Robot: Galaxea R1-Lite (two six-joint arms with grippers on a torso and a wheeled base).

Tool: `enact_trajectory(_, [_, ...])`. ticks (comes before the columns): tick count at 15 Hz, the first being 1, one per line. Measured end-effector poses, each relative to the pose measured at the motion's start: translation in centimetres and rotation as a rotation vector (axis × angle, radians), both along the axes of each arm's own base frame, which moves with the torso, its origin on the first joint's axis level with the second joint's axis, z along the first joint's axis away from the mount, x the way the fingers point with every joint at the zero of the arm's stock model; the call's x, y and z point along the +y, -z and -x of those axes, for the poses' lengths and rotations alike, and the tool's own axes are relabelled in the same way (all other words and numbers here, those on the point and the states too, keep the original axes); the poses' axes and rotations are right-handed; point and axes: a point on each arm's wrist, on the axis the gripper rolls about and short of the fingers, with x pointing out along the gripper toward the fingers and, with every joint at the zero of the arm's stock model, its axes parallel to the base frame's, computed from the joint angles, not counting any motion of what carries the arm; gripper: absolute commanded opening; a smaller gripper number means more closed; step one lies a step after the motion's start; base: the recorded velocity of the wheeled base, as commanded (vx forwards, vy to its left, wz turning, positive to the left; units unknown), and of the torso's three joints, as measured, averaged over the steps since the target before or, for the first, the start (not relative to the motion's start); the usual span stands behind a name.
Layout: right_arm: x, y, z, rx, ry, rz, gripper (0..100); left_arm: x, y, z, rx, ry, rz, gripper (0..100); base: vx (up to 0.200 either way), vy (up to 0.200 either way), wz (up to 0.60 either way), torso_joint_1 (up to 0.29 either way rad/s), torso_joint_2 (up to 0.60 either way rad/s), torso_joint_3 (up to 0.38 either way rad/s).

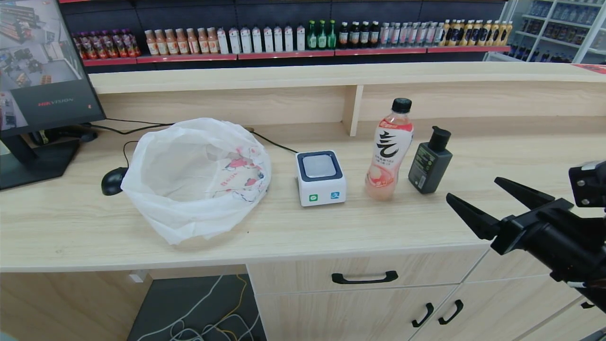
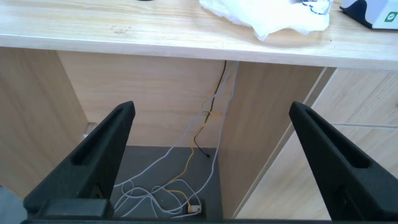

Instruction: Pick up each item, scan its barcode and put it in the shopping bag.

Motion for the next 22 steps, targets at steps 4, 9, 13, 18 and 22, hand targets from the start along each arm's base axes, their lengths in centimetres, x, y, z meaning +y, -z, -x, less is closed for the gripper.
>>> enact_trajectory(4, [0.6,0.3,-1.9,0.007,0.034,0.002,100,0.0,0.0,0.0,0.0,0.0,0.0,100,0.0,0.0,0.0,0.0,0.0,0.0])
enact_trajectory(9, [3.4,0.2,-4.3,-0.003,0.061,-0.013,100,0.0,0.0,0.0,0.0,0.0,0.0,100,0.0,0.0,0.0,0.0,0.0,0.0])
enact_trajectory(13, [5.2,-0.6,-6.9,-0.047,0.113,-0.05,100,0.0,0.0,0.0,0.0,0.0,0.0,100,0.0,0.0,0.0,0.0,0.0,0.0])
enact_trajectory(18, [6.9,0.5,-8.0,-0.025,0.074,-0.044,100,0.0,0.0,0.0,0.0,0.0,0.0,100,0.0,0.0,0.0,0.0,0.0,0.0])
enact_trajectory(22, [8.0,0.8,-9.4,-0.031,0.061,-0.047,100,0.0,0.0,0.0,0.0,0.0,0.0,100,0.0,0.0,0.0,0.0,0.0,0.0])
